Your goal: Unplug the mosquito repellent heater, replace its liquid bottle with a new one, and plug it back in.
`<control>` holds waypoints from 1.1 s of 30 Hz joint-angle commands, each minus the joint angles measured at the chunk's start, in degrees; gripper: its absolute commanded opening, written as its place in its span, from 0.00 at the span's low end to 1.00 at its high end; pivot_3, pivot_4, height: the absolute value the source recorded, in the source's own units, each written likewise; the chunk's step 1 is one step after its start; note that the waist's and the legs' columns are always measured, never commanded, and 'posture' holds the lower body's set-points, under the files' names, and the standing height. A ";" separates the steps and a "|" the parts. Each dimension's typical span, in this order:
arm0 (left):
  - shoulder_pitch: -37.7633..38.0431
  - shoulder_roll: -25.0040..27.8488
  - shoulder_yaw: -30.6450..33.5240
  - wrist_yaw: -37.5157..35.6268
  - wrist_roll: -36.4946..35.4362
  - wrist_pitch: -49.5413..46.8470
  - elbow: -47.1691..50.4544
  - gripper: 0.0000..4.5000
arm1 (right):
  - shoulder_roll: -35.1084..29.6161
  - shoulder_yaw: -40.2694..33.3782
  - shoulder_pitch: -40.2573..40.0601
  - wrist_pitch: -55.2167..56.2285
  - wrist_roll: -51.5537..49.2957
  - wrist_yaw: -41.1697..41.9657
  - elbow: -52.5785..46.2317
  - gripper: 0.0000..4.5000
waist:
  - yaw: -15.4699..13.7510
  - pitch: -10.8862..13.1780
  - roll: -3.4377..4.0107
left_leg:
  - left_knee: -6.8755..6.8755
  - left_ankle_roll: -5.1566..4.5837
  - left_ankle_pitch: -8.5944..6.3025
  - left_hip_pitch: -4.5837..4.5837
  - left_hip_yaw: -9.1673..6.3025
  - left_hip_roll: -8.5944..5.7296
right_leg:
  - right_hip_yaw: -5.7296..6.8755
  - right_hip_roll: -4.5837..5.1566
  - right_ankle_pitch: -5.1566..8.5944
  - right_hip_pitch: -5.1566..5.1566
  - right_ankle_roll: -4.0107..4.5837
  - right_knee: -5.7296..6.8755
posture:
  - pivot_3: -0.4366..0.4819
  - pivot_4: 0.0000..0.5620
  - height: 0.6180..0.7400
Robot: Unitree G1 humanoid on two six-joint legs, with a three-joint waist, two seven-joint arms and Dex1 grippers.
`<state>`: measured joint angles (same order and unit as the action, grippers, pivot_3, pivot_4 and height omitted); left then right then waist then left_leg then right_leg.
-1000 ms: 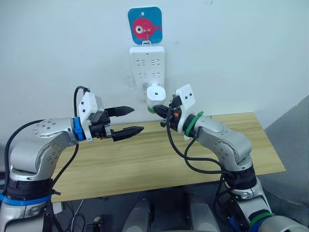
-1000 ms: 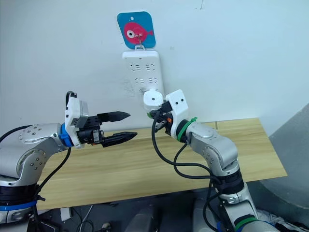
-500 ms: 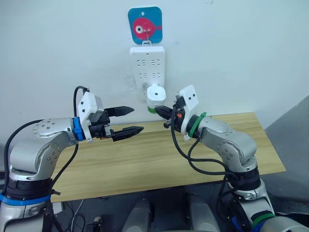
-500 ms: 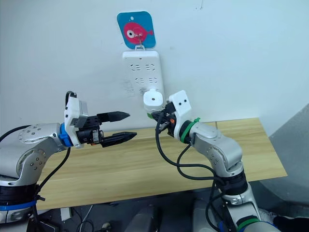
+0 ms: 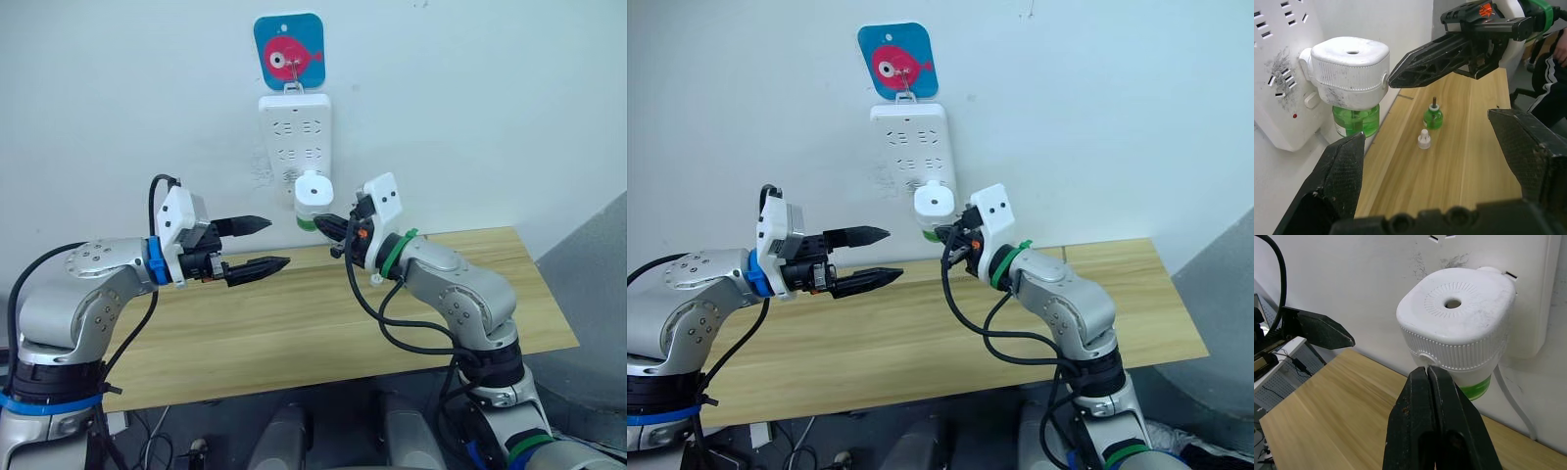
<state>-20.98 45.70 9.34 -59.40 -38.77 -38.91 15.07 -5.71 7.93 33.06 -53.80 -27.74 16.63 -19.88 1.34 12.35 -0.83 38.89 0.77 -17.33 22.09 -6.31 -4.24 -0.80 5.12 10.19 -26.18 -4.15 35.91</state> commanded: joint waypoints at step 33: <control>2.07 4.90 2.61 -0.65 5.25 6.05 -5.79 1.00 | -17.84 -3.19 -3.88 -1.14 -3.83 11.02 -11.51 0.01 | -1.00 0.06 -0.07 | -0.22 0.17 0.08 -0.11 -0.04 0.02 | 0.04 -0.02 0.12 0.04 0.04 -0.06 | 0.61 0.40 1.00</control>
<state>-19.32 48.56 9.47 -59.93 -35.60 -34.99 10.40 -20.59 7.98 29.74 -56.19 -30.99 25.58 -27.65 0.34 12.41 -0.90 38.67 0.89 -17.28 21.97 -6.35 -4.23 -0.75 5.09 10.32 -26.12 -4.12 35.85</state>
